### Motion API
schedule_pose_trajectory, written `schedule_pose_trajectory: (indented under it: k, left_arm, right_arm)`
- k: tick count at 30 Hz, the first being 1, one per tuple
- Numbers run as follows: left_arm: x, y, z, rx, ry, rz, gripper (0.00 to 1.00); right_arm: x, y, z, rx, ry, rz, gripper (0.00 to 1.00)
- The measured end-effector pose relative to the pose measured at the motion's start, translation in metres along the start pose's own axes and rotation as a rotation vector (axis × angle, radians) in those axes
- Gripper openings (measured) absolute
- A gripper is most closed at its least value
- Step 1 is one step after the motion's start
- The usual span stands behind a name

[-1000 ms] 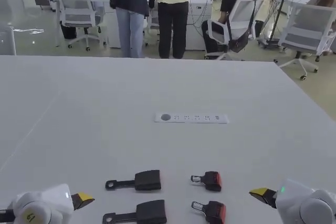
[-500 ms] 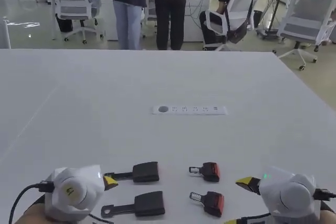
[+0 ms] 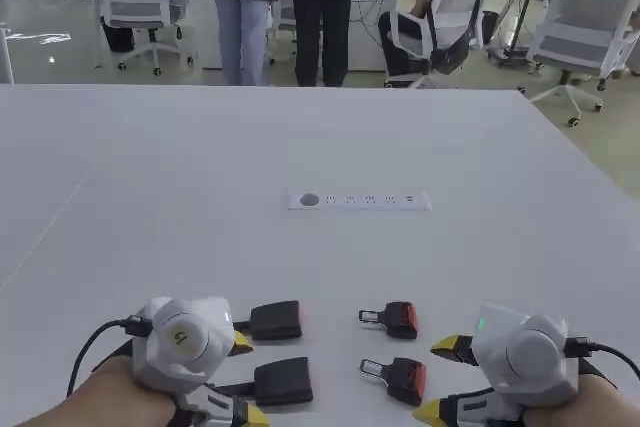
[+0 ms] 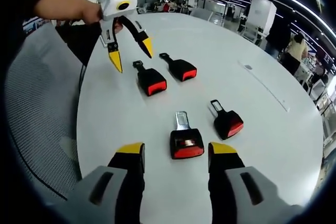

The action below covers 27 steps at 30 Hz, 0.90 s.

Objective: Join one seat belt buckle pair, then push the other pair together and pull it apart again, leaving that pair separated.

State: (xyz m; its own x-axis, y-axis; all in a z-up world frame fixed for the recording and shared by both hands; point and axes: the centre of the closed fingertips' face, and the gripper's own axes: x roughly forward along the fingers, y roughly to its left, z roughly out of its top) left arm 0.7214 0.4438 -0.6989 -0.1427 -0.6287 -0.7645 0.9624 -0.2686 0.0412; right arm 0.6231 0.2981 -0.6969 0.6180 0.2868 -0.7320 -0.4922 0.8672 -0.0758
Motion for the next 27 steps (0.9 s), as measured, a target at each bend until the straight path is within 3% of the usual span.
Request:
schedule_pose_trajectory:
  k: [3, 9, 22, 27]
  left_arm:
    - [0.006, 0.007, -0.002, -0.009, 0.005, 0.011, 0.51]
    - [0.019, 0.009, -0.009, -0.009, 0.030, -0.004, 0.51]
    - [0.043, 0.011, -0.012, 0.072, 0.098, -0.071, 0.50]
    - [0.050, 0.009, -0.012, 0.104, 0.118, -0.111, 0.44]
  right_arm:
    - [0.008, -0.003, 0.000, 0.005, 0.009, 0.001, 0.45]
    - [0.021, -0.007, 0.000, -0.021, 0.038, 0.010, 0.43]
    - [0.044, -0.011, -0.014, -0.015, 0.100, 0.084, 0.40]
    - [0.048, -0.013, -0.022, -0.016, 0.125, 0.107, 0.38]
